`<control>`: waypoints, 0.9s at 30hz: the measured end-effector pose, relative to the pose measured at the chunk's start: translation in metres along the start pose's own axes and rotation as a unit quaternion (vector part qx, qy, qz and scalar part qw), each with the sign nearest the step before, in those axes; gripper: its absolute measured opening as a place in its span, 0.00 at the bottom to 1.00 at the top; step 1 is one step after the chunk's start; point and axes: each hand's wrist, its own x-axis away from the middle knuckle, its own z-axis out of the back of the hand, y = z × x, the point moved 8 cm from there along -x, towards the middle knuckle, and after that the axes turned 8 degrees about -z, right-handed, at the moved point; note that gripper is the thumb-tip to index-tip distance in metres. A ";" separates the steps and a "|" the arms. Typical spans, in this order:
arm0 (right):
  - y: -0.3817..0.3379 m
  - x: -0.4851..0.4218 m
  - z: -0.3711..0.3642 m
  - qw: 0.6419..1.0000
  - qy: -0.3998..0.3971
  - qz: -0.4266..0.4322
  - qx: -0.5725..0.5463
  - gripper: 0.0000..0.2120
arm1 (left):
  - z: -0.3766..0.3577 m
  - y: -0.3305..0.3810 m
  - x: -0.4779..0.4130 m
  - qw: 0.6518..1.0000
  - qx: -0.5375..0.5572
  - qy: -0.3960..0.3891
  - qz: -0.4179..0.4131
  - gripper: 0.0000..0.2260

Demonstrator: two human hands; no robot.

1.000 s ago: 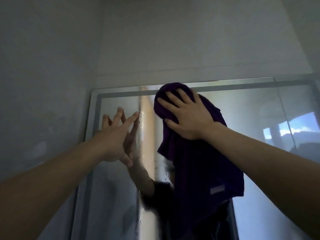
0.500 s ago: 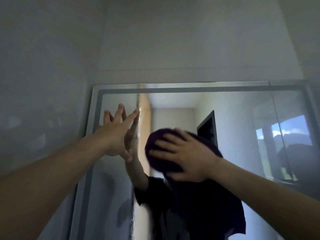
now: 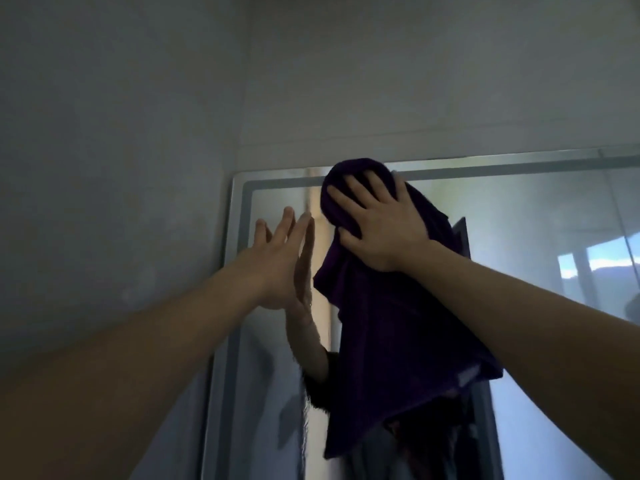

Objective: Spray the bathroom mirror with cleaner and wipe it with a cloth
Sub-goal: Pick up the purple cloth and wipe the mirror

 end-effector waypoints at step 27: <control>-0.043 -0.031 0.001 1.000 -0.001 0.011 -0.001 0.34 | -0.006 -0.064 0.048 0.928 -0.372 -0.030 0.013 0.60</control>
